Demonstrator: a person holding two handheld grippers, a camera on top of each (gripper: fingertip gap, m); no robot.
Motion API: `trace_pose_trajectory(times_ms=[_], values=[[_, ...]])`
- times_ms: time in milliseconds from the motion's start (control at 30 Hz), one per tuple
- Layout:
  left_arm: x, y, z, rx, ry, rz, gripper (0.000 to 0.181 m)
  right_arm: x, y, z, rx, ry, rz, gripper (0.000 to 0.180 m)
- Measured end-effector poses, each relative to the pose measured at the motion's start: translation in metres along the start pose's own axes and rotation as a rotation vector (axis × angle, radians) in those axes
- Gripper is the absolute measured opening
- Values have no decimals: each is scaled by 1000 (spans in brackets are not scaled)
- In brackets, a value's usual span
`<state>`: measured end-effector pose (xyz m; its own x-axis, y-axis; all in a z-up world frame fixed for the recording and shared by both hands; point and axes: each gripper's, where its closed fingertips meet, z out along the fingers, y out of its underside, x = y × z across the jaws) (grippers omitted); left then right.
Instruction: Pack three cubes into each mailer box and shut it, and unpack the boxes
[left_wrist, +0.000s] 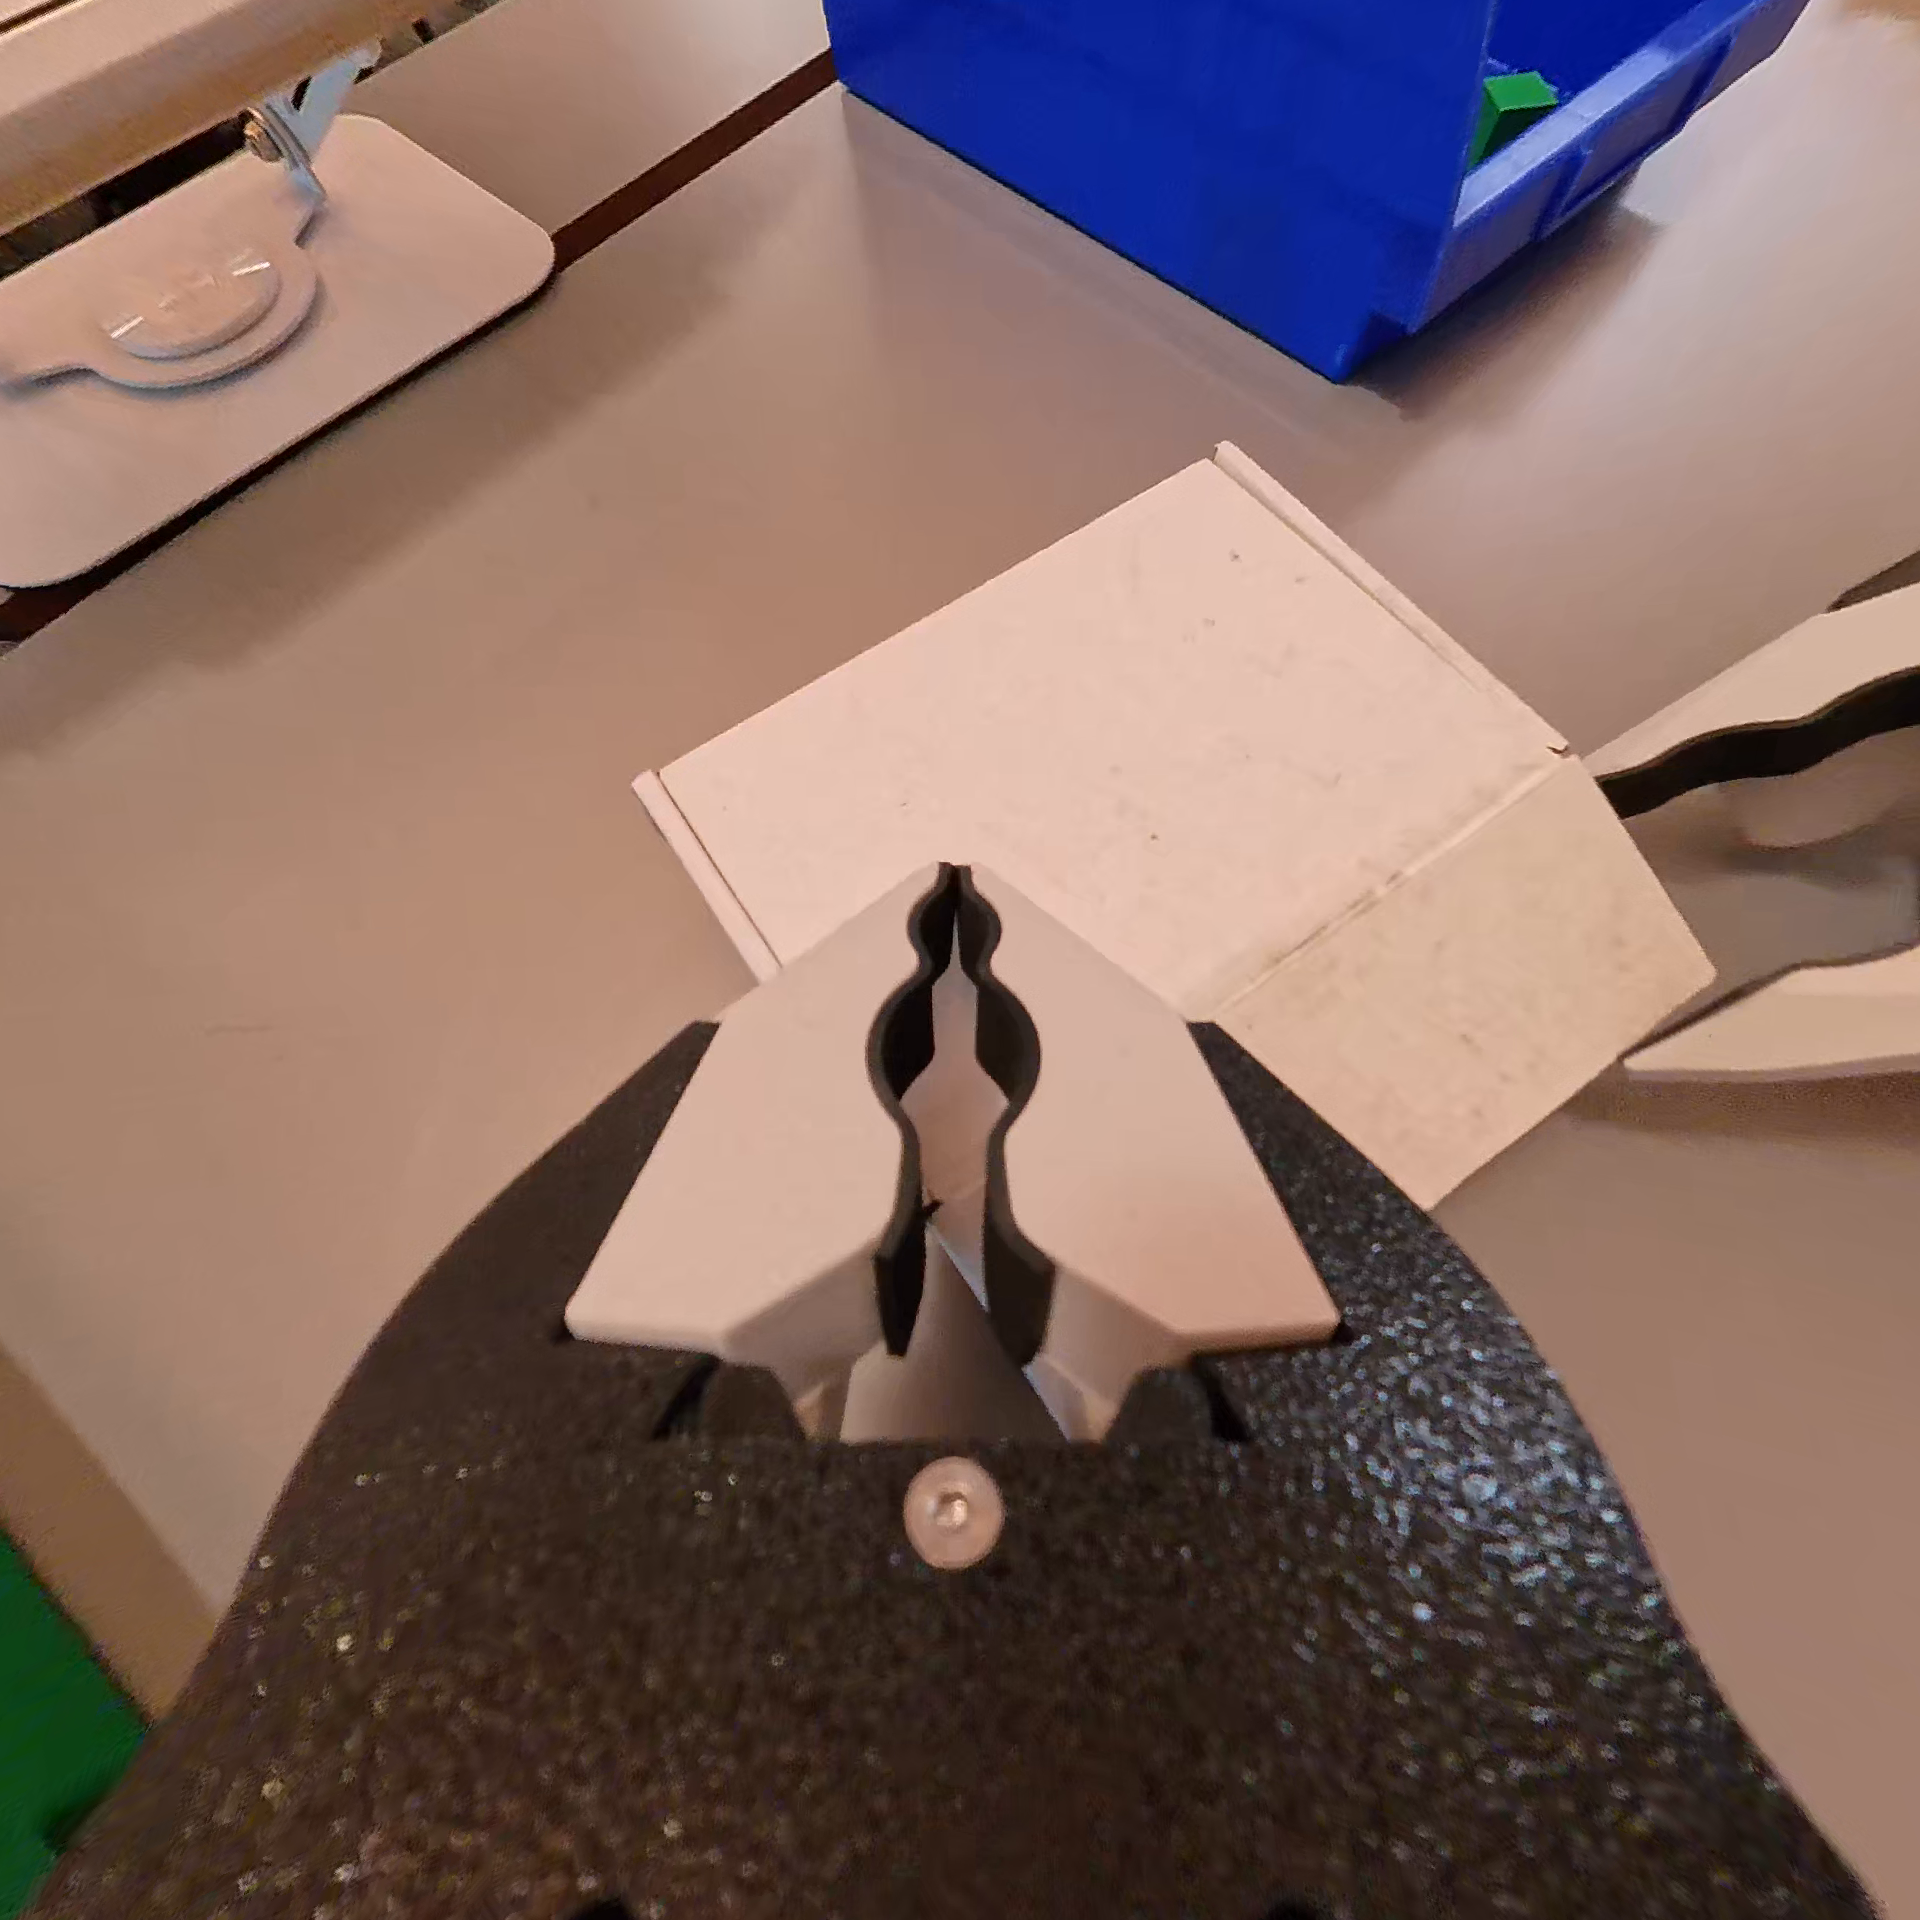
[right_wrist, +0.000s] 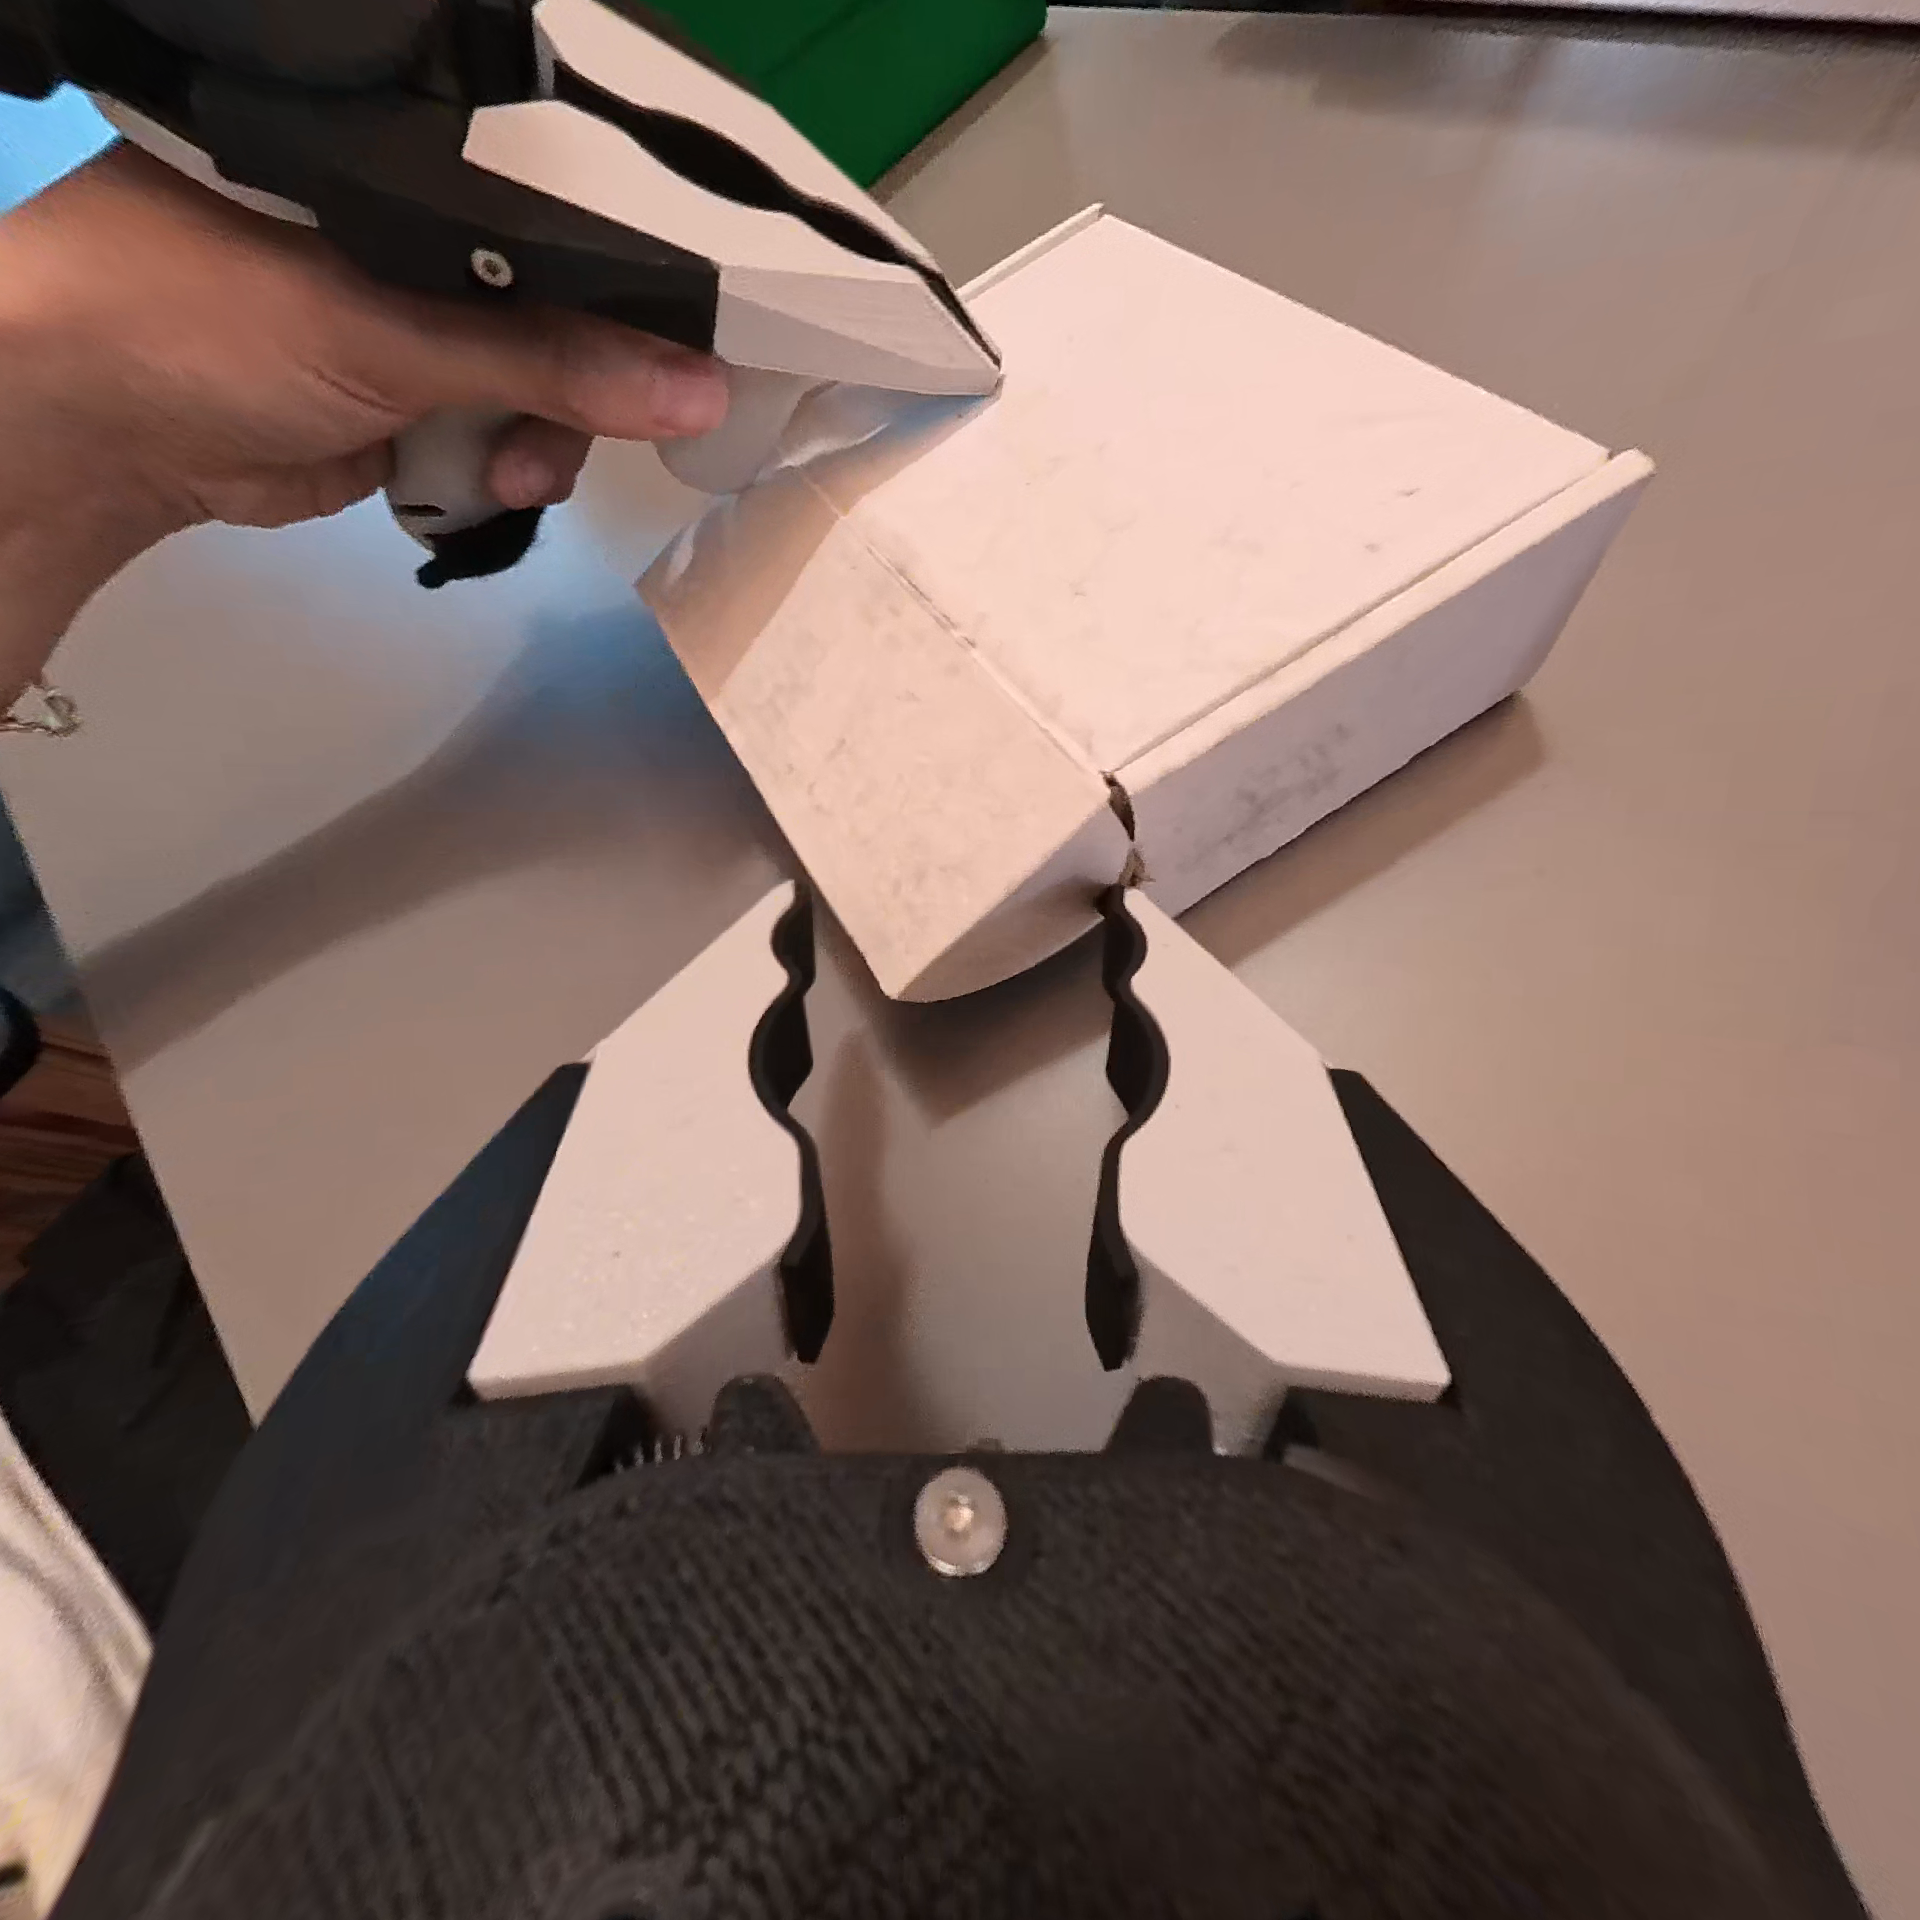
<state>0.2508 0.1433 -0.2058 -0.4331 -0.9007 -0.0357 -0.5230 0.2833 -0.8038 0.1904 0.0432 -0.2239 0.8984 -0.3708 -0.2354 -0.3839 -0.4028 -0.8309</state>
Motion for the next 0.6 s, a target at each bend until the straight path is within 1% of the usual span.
trace_pose_trajectory(times_ms=[33,133,167,200,233,300,333,400,467,533,600], values=[[0,0,0,-3,-9,5,0,1,0,0,7,1,13,52],[0,0,0,-16,-34,20,0,0,-2,-1,20,-50,70,53],[0,0,0,-19,-38,25,0,-1,-1,-2,13,-69,59,55],[0,0,0,-23,-38,28,0,-7,2,-3,-9,-101,24,52],[0,0,0,-26,-37,31,0,-10,5,-4,-32,-103,-27,54],[0,0,0,-28,-35,34,0,-8,10,-7,-73,-46,-147,51],[0,0,0,-26,-34,33,0,-9,10,-6,-74,-35,-175,51],[0,1,0,-22,-30,31,0,-5,12,-4,-86,-11,-188,54],[0,0,0,-18,-28,28,0,4,12,-5,-91,36,-198,62],[0,0,0,-9,-27,23,0,4,4,-7,-45,28,-176,64],[0,0,0,2,-25,11,0,0,-6,-8,34,-16,-107,60]])
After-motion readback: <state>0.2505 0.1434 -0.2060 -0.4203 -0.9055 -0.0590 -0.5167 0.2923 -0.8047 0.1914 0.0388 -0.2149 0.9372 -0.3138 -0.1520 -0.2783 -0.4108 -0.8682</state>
